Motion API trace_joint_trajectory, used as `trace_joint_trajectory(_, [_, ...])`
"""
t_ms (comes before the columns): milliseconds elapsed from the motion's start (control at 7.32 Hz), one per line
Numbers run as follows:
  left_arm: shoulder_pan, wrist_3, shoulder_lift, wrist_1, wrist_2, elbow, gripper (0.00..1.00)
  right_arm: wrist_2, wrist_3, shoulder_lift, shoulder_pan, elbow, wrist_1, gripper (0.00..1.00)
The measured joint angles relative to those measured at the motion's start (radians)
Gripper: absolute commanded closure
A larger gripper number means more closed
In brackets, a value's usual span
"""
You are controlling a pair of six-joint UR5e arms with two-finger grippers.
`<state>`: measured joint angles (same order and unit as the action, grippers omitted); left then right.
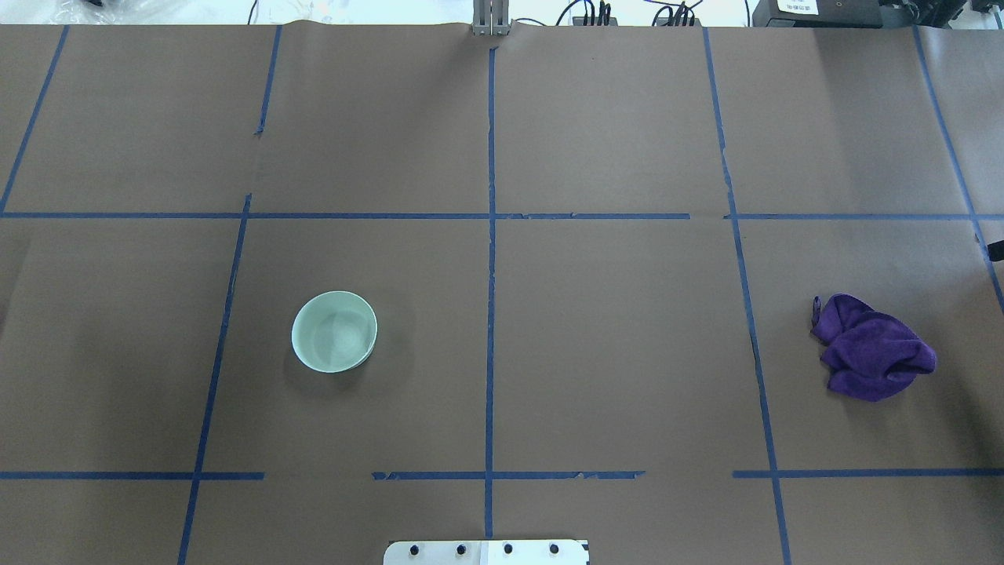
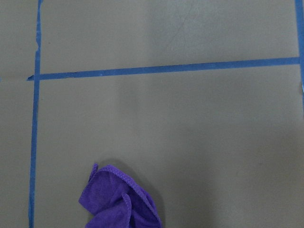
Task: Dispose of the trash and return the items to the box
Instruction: 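Lift the yellow cup with the left gripper while the right gripper reaches the cloth, then grasp the purple cloth with the right gripper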
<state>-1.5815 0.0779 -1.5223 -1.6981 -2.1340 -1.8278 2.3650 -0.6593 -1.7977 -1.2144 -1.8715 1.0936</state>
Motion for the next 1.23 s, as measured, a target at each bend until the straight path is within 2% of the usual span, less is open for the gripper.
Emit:
trace_joint_trajectory(410, [-0.023, 0.026, -0.004, 0.001, 0.000, 0.015, 1.00, -0.044, -0.105, -0.010, 0.148, -0.001, -0.052, 0.00])
trace_joint_trajectory(820, [-0.034, 0.032, -0.008, 0.000, 0.000, 0.030, 1.00, -0.129, -0.122, -0.027, 0.317, -0.001, -0.060, 0.00])
trace_joint_trajectory(957, [-0.049, 0.050, -0.017, 0.000, 0.000, 0.051, 1.00, -0.140, -0.122, -0.038, 0.350, 0.000, -0.060, 0.07])
trace_joint_trajectory(1093, [-0.063, 0.075, -0.032, 0.000, 0.000, 0.086, 1.00, -0.145, -0.122, -0.049, 0.365, 0.001, -0.060, 0.28])
trace_joint_trajectory(1230, [-0.071, 0.087, -0.046, 0.000, -0.001, 0.134, 1.00, -0.146, -0.123, -0.055, 0.369, 0.002, -0.060, 0.72])
